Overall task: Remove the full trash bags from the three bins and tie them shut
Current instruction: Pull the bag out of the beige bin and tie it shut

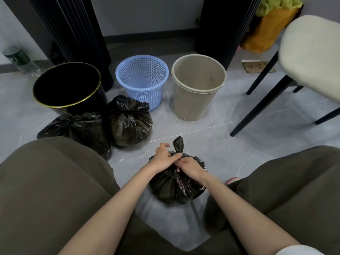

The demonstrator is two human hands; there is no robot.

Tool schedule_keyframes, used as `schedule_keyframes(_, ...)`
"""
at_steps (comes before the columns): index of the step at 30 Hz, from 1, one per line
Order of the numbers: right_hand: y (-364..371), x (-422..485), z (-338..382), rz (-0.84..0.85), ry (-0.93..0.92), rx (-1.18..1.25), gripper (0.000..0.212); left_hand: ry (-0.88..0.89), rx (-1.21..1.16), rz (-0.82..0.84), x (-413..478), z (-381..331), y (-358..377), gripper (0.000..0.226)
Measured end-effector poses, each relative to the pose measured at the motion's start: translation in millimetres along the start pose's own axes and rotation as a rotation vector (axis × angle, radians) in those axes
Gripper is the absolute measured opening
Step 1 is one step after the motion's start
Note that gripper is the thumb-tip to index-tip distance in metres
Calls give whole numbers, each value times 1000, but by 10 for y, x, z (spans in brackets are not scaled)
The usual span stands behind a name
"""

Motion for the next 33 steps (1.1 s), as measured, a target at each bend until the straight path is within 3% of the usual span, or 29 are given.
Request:
schedule_keyframes(2,-24,16,3,-15,61,40,42,63,136,43,-39,63,7,59)
schedule_keyframes(8,-130,25,22,-40,199,155,33,274,402,61,-124,78,-6,21)
schedule_keyframes(14,-250,81,-40,-27,432,350,18,368,532,176,-202,-23,-48,25)
schedule_keyframes(18,-293,117,-98,88,610,433,6,359,633,290,-255,23,-90,27)
schedule_keyframes(20,-299,111,-93,128,636,447,12,335,657,326,-285,80,-83,27)
schedule_keyframes(26,-305,110,-58,173,556,480,15,292,737,355,-344,170,-2,22)
schedule_keyframes(33,-361,82,2,-74,187,276,32,190,689,439,-253,219,-90,24)
Point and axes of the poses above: each hand's wrist, its own x-axis towards the middle knuckle, its own y-axis out of the palm, z = x × y, the point moved 1 cm from there along x, towards the middle knuckle, and after that the axes turned 13 degrees about -z, right-handed, at the moved point
